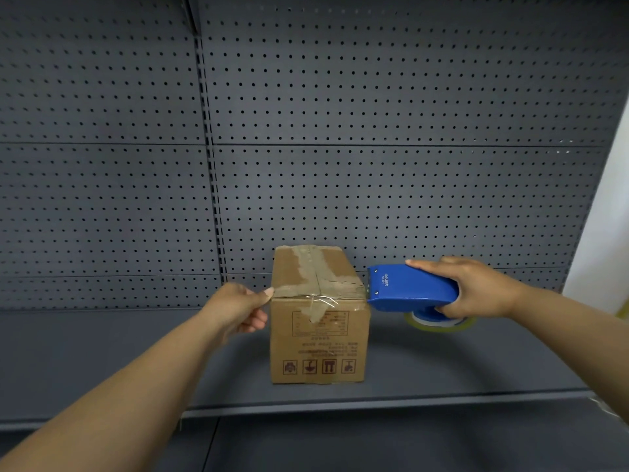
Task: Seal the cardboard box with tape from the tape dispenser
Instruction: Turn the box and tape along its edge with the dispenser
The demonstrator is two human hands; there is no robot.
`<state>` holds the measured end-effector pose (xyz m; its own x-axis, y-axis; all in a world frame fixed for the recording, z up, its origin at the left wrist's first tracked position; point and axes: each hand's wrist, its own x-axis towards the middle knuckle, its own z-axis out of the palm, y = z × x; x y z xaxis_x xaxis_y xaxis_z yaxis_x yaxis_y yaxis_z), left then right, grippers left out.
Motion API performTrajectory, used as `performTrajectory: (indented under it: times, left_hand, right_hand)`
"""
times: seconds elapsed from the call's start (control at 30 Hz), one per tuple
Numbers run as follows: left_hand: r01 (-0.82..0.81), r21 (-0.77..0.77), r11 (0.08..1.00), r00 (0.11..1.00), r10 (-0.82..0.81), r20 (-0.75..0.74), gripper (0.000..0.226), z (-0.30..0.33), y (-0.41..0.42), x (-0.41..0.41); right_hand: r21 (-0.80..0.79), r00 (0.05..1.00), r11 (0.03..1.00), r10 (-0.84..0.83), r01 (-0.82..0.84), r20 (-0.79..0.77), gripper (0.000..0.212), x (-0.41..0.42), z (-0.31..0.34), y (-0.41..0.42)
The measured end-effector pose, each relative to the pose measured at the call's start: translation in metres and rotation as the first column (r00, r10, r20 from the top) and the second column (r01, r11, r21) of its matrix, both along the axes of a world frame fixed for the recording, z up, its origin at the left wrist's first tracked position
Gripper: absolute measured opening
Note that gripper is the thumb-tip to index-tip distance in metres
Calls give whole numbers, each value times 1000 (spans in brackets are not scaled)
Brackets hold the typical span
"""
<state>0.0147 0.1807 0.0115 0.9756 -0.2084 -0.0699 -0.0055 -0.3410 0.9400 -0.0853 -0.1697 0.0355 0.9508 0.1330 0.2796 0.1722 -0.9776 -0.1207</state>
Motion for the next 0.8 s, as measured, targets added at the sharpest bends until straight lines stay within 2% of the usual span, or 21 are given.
performTrajectory:
  times: [0.07, 0.1, 0.17, 0.2, 0.23, 0.27, 0.3, 0.37, 0.4, 0.47, 0.53, 0.63, 0.8]
  left_hand:
    - [-7, 224, 975, 997, -10, 75, 37, 6, 4, 3]
    - [-39, 398, 916, 987, -27, 159, 44, 11, 5, 5]
    - [-194, 697, 691, 929, -98, 356, 51, 23, 3, 4]
    - [-287, 766, 575, 879, -159, 449, 50, 28, 0, 2]
    - [-369, 783, 501, 808, -243, 536, 47, 31, -5, 1]
    - [-416, 768, 487, 719, -342, 605, 42, 34, -12, -1]
    - [-406, 750, 522, 622, -443, 646, 39, 34, -19, -3]
    - [-258, 765, 591, 459, -622, 635, 42, 28, -35, -6]
    - [-180, 794, 581, 417, -686, 597, 45, 24, -44, -6]
    - [-93, 854, 511, 433, -752, 497, 50, 11, -59, -4]
    - [-82, 873, 482, 479, -749, 458, 55, -3, -67, 1]
    - [-145, 861, 488, 474, -729, 493, 69, -14, -69, 5]
    - [-209, 836, 507, 444, -713, 543, 77, -27, -65, 12]
  right_hand:
    - [-14, 1000, 1000, 3, -3, -5, 81, 2, 2, 0]
    - [-23, 1000, 1000, 2, -3, -9, 81, 3, 3, 1]
    - [-43, 1000, 999, 2, -2, -20, 81, 5, 5, 4]
    - [-53, 1000, 999, 0, -1, -24, 80, 6, 6, 4]
    - [-59, 1000, 998, -3, 1, -28, 80, 6, 7, 4]
    - [-64, 1000, 998, -3, 1, -30, 80, 7, 8, 4]
    - [-65, 1000, 998, -2, 0, -29, 80, 7, 8, 4]
    - [-57, 1000, 998, 1, -3, -31, 80, 9, 8, 3]
    - [-52, 999, 999, 3, -5, -32, 80, 9, 8, 2]
    - [-46, 999, 999, 6, -8, -36, 80, 10, 7, 1]
    - [-50, 999, 999, 6, -8, -40, 81, 11, 6, -2]
    - [-39, 998, 999, 12, -15, -58, 80, 12, 3, -7]
    - [36, 996, 998, 62, -59, -67, 85, 12, -2, -12]
